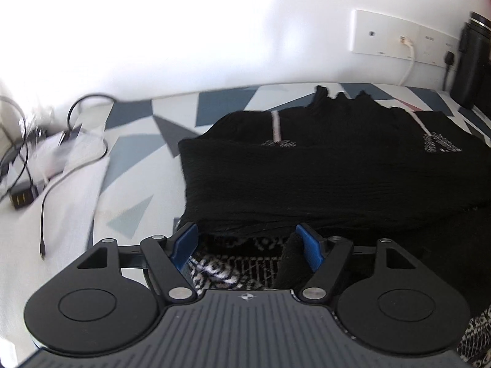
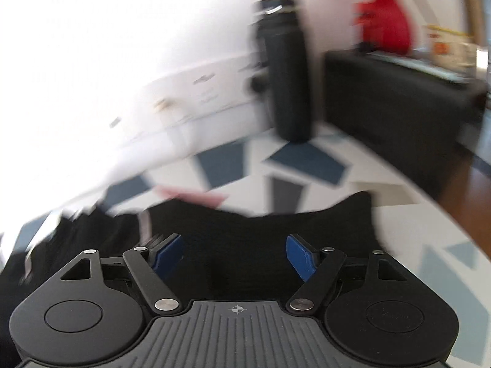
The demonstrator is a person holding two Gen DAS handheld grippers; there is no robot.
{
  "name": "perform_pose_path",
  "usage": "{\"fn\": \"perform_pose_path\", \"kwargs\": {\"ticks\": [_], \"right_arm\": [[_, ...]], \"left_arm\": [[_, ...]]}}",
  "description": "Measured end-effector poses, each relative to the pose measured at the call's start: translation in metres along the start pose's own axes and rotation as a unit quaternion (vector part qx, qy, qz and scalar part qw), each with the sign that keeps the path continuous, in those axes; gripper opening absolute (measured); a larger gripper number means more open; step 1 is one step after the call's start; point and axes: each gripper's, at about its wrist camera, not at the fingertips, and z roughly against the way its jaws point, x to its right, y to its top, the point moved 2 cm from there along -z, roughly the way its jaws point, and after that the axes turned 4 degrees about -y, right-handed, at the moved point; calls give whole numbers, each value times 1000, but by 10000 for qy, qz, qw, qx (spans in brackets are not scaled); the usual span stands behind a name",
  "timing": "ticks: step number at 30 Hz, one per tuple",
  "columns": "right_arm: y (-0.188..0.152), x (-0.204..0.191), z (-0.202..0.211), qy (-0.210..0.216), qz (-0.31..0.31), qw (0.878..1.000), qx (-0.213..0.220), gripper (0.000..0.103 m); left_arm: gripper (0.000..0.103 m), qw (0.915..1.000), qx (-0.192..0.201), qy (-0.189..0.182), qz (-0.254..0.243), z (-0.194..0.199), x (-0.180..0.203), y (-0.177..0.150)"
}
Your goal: Fold clothes
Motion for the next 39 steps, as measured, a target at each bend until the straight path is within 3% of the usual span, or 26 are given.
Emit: {"fn": "perform_pose_path", "kwargs": {"ticks": [2, 4, 6, 8, 9, 10, 16, 22, 25, 27, 29, 31, 34, 36, 39], "right_arm": [[-2, -8, -15, 195, 148, 9992, -327, 70], [-7, -17, -27, 129, 454, 9978, -475, 66], [-10, -25, -32, 99, 718, 9958, -553, 34], [-13, -32, -34, 100, 913, 9941, -584, 27], [-13, -34, -33, 112, 939, 9939, -559, 13], [-13, -36, -32, 124, 965, 9938, -533, 8], [1, -49, -42, 227, 980, 9939, -444, 6], [40, -59, -36, 309, 879, 9953, 268, 6], [49, -61, -52, 249, 984, 9948, -45, 10], [46, -57, -69, 311, 997, 9931, -542, 27], [42, -48, -70, 302, 837, 9940, -642, 31], [38, -35, -62, 208, 593, 9966, -536, 36], [30, -13, -47, 12, 54, 9990, -448, 38], [24, 4, -36, -155, -325, 9987, -372, 46], [14, 29, -21, -465, -660, 9965, -207, 48]], "left_arm": [[72, 9999, 3, 91, 76, -3, -5, -1], [73, 9997, -21, 223, 75, -6, -10, -3], [73, 9993, -55, 358, 73, -9, -14, -6], [73, 9987, -117, 492, 67, -12, -18, -10], [73, 9984, -148, 541, 74, -14, -20, -12], [73, 9982, -147, 579, 102, -15, -22, -14], [80, 9955, -30, 862, 400, -18, -30, -16], [80, 9930, 49, 1147, 278, -19, -26, -17], [82, 9927, 51, 1170, 305, -19, -27, -17], [82, 9929, 24, 1139, 356, -19, -29, -16], [82, 9934, -20, 1081, 384, -18, -30, -16], [82, 9953, -48, 844, 462, -13, -31, -16], [82, 9982, 128, -57, 583, 5, -27, -12], [83, 9973, 364, -350, 529, 21, -16, -7], [89, 9964, 426, -567, 462, 26, 2, 5]]}}
